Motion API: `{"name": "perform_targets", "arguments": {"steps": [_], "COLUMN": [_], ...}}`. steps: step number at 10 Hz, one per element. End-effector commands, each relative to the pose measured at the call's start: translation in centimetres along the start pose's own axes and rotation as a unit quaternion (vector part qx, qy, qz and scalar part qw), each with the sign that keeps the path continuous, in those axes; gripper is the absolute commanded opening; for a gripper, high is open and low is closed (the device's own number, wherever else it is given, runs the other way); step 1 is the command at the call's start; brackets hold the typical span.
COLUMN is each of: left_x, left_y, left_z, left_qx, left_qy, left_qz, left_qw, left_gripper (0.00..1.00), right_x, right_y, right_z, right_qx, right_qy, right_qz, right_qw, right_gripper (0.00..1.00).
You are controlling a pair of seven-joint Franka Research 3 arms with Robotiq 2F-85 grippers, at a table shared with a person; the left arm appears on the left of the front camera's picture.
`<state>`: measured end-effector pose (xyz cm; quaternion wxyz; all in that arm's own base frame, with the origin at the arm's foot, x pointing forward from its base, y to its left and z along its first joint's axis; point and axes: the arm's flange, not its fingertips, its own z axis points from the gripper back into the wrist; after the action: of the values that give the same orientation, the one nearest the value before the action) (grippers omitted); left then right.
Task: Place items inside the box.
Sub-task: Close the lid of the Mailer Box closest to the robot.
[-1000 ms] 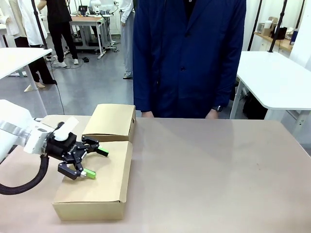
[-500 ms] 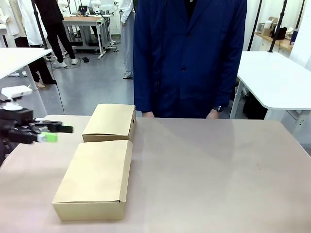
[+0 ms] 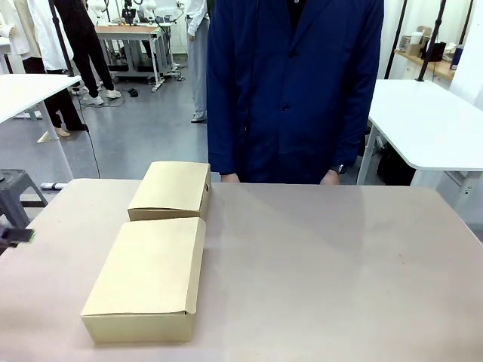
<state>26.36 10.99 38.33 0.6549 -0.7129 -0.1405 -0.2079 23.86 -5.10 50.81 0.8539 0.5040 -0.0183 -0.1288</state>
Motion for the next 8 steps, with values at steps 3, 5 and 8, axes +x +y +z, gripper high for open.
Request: {"name": "perform_targets", "arguments": {"steps": [3, 5, 8], "left_x": [0.0, 0.0, 0.0], "left_y": [0.0, 0.0, 0.0], "left_z": [0.0, 0.0, 0.0], "left_qx": [0.000, 0.000, 0.000], "left_qy": [0.000, 0.000, 0.000], "left_qz": [0.000, 0.000, 0.000], "left_qw": [1.000, 1.000, 1.000], "left_gripper": [1.00, 1.00, 1.00], "right_x": [0.1, 0.1, 0.1], "right_y": [0.1, 0.1, 0.1], "right_z": [0.2, 0.2, 0.2], "right_qx": [0.008, 0.008, 0.008], "right_qy": [0.000, 0.000, 0.000], "right_qz": [0.012, 0.012, 0.012], "right_qw": [1.000, 1.000, 1.000], "right_gripper": [1.00, 1.00, 1.00]}}
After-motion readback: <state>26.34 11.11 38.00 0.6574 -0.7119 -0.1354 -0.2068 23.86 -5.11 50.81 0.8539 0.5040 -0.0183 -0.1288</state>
